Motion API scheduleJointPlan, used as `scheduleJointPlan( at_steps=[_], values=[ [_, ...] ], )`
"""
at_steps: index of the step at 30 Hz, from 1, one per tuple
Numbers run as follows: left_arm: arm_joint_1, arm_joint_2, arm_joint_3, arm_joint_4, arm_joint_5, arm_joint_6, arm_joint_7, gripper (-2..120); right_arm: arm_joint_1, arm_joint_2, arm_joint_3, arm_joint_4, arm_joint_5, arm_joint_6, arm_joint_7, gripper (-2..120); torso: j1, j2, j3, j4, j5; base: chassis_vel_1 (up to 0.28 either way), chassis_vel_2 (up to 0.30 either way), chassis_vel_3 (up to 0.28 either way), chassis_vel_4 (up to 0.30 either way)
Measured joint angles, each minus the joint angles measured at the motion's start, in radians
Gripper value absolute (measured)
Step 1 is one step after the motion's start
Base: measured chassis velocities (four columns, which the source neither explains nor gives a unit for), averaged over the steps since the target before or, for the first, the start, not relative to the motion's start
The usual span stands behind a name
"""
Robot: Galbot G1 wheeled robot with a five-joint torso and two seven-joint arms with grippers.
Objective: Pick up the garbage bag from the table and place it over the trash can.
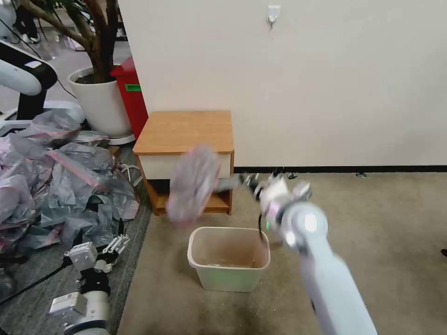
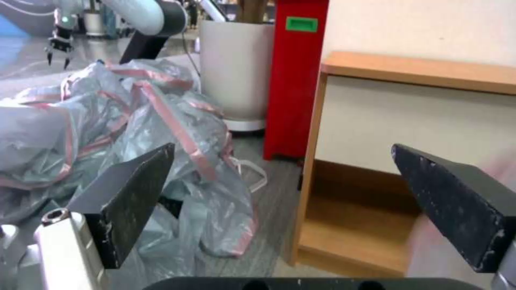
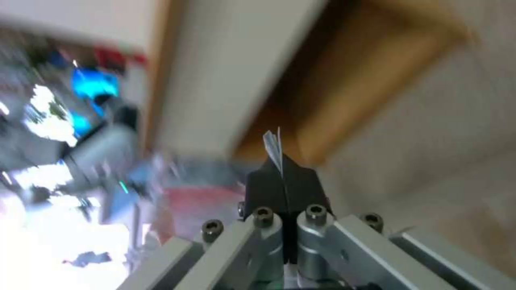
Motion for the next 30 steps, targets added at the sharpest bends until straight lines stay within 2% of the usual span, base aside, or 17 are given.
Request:
scheduleJointPlan(
  at_steps=[5,14,23,30],
  values=[
    [0.003,-0.004,0.001,-0.004,0.000,-0.003,0.000,100,-0.102,0.014,-0.069,-0.022,-0.124,0.018,-0.032,0,0.000,0.000,0.000,0.0000,0.0001,0.000,0.000,0.000,0.000],
    [0.015,-0.004,0.003,-0.007,0.001,-0.013,0.000,100,-0.088,-0.014,-0.036,-0.064,-0.147,0.047,-0.051,0,0.000,0.000,0.000,0.0001,0.0001,0.000,0.000,0.000,0.000],
    [0.001,0.010,0.004,0.000,0.000,-0.012,0.000,100,-0.115,-0.059,-0.036,-0.054,-0.187,0.042,-0.052,0,0.000,0.000,0.000,0.0000,0.0001,0.000,0.000,0.000,0.000],
    [-0.008,0.013,0.017,0.011,-0.001,-0.011,-0.001,100,-0.135,-0.093,-0.064,-0.059,-0.280,0.041,-0.077,0,0.000,0.000,0.000,0.0000,0.0001,0.000,0.000,0.000,0.000]
  ],
)
